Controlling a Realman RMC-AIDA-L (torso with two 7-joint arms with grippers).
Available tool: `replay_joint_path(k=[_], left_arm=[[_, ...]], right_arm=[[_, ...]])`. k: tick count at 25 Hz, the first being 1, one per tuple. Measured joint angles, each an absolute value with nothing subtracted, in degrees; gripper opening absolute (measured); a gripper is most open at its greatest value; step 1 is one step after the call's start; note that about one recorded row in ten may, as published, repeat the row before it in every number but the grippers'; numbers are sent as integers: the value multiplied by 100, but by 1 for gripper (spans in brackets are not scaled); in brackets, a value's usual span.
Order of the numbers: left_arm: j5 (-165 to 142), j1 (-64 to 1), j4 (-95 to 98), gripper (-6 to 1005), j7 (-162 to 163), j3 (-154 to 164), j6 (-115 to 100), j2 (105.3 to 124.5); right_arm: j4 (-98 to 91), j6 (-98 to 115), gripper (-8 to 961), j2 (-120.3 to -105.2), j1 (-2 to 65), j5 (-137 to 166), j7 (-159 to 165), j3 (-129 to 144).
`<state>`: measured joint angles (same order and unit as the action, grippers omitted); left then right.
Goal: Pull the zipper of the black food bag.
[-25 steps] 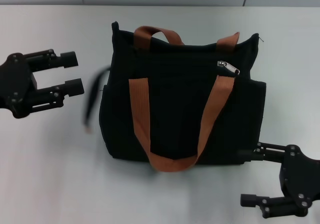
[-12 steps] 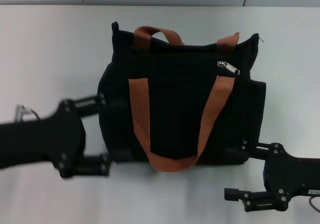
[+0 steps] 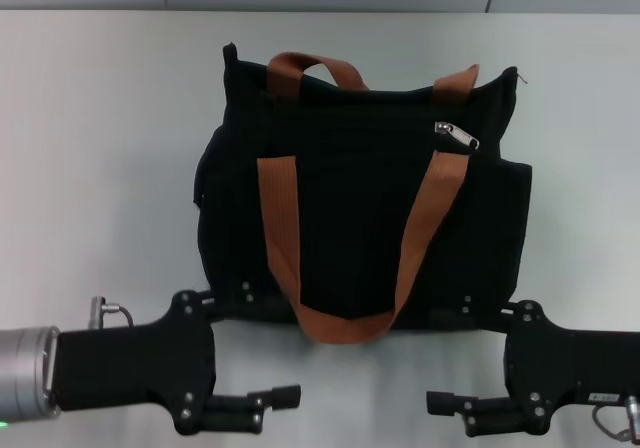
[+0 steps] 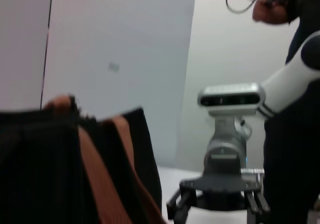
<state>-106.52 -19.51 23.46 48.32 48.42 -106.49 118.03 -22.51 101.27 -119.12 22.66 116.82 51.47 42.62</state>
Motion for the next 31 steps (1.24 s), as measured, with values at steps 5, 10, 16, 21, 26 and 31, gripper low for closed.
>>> replay_joint_path(k=[5, 10, 16, 21, 26, 31], left_arm=[[-11114, -1965, 2326, 819, 4846, 4846, -10408, 11804], [-11170, -2009, 2319, 819, 4889, 4847, -10419, 11799], [-11175, -2019, 2315, 819, 4887, 4849, -10423, 11803], [-11179, -2019, 2312, 819, 4888, 4852, -10423, 11804], [-11180, -2004, 2311, 819, 4888, 4852, -10423, 11803], [-11180, -2000, 2311, 819, 4887, 4852, -10423, 11803]], right_arm=[[-2089, 10046, 818, -11924, 2272, 11685, 4918, 4264], [-2070, 10032, 818, -11930, 2277, 11685, 4865, 4262], [-2065, 10028, 818, -11929, 2268, 11685, 4863, 4262], [-2065, 10022, 818, -11926, 2267, 11684, 4861, 4262], [-2065, 9980, 818, -11926, 2267, 11682, 4860, 4263], [-2065, 9964, 818, -11927, 2267, 11680, 4860, 4263]])
